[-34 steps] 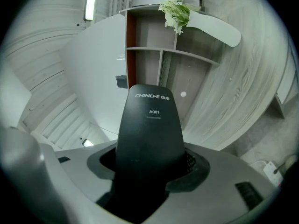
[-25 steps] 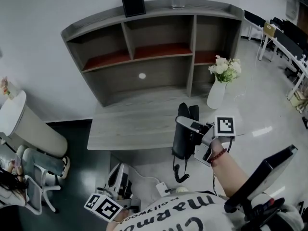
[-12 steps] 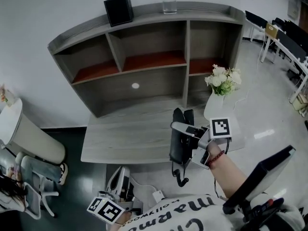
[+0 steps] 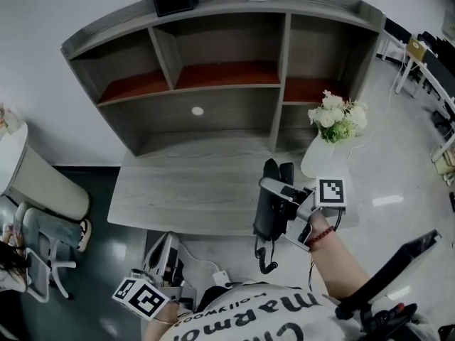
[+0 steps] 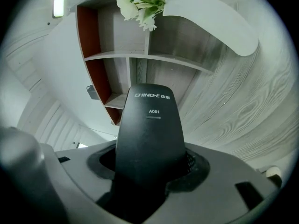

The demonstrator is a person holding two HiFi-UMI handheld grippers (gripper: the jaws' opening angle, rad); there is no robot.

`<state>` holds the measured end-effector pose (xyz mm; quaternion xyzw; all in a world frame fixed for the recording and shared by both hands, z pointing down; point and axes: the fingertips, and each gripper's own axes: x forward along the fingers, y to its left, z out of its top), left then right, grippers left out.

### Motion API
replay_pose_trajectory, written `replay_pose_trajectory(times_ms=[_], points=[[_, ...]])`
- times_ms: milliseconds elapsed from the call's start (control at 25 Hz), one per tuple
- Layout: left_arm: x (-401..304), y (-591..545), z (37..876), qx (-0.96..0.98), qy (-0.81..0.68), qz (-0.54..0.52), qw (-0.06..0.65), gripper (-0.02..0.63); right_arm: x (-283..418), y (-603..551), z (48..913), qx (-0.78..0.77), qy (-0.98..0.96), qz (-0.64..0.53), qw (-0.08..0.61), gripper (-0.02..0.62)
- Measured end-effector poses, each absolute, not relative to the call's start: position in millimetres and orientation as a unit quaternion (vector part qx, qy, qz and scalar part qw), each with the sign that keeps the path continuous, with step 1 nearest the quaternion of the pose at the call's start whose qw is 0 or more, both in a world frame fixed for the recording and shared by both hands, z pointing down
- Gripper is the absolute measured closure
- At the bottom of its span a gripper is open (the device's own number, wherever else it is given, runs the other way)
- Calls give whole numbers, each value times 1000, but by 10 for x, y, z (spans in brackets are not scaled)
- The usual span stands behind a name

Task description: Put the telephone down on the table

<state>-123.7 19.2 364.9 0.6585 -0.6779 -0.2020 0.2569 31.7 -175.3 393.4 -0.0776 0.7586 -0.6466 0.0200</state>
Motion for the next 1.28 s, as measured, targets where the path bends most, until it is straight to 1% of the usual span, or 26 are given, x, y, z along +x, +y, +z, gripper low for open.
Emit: replay_pose_trajectory(times_ms=[320, 800, 1040, 1280], points=[[-1250, 48, 3549, 653, -688, -195, 250, 597, 445, -1784, 4046, -78, 761, -644, 10, 316], [-1191, -418, 3642, 699, -641, -181, 260, 597, 458, -1985, 4113, -112, 763, -636, 28, 316], [-1414, -798, 3681, 715, -618, -187, 270, 597, 286, -2227, 4166, -142, 760, -634, 18, 316], [-1574, -1221, 3746, 736, -584, -166, 300, 597, 72, -2512, 4265, -175, 748, -641, 9, 314]])
